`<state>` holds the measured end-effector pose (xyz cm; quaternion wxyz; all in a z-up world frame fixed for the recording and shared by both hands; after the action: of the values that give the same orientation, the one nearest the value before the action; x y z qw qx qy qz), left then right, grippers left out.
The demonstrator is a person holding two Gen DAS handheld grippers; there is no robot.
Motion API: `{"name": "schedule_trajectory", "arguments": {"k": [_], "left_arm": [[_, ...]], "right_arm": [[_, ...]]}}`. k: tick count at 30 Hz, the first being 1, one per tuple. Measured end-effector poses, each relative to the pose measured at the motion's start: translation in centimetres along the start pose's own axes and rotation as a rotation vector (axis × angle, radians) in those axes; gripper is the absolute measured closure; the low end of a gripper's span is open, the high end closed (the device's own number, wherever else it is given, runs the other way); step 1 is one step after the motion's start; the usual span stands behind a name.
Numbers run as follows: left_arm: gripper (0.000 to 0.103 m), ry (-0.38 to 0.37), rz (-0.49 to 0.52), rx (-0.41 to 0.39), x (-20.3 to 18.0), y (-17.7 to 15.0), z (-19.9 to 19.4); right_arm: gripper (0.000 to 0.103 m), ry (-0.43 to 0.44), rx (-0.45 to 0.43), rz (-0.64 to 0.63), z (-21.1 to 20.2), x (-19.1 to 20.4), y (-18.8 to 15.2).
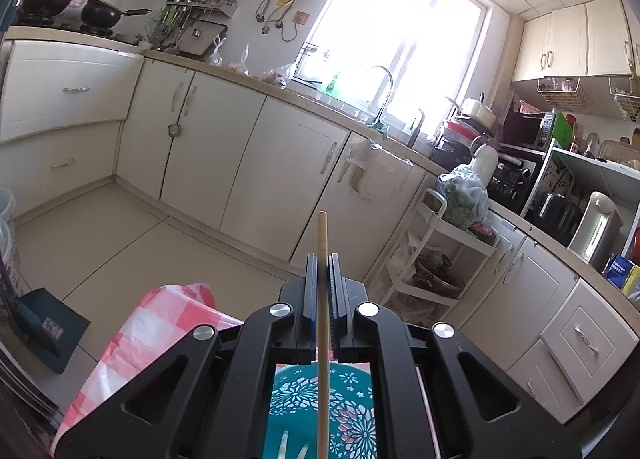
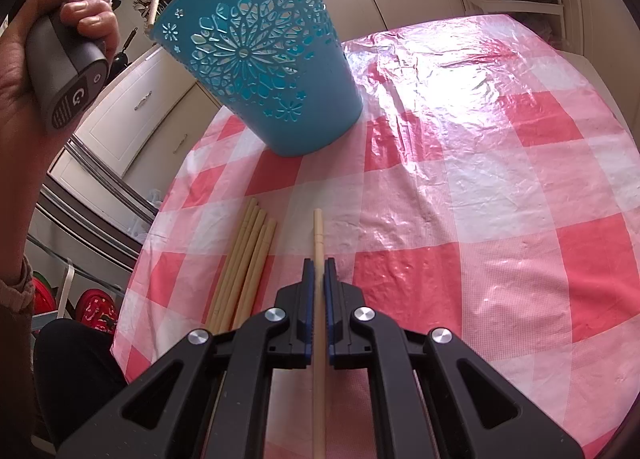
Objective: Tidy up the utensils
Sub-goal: 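Carry the chopstick with the left gripper over the turquoise basket and release it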
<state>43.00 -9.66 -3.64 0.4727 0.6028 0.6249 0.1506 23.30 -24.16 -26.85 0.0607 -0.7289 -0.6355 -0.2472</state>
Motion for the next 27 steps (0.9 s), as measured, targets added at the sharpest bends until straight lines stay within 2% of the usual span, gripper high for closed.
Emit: {"name": "schedule_trajectory", "arguments": {"k": [4,9,16,22,27], "left_arm": [[0.098,0.004,0.013,-0.002,-0.5,-0.3,0.5],[0.098,0.0,-0.041,-0.018,-0.1,0.0,0.8],[0.098,0.003,-0.032,-0.029,-0.3,0.4,0.9],[0.098,0.037,0.034,0.056,-0.5,-1.6,2.0],[0.095,0.068,0.106,0.179,0.2,-3.5,2.5]], "right_arm": [[0.097,0.006,0.003,0.003,0.0,-0.1,0.0],[0.097,0.011,0.003,0.006,0.0,-0.2,0.0],[0.097,0.013,0.004,0.005,0.1,-0.2,0.0],[0.097,0.008,0.003,0.0,0.1,-0.1,0.0],[0.097,-0.006,0.005,-0.012,0.2,0.1,0.0]]}}
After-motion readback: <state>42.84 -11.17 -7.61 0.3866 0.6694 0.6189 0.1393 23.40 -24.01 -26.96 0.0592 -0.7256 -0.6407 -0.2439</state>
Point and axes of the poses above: each gripper's, at about its wrist camera, not at the fingertips, and z roughly the way its jaws point, x to its left, y to its top, the point moved 3 cm from there along z, roughly the way its jaws point, and after that the axes turned 15 degrees about x, right-handed, at the moved point
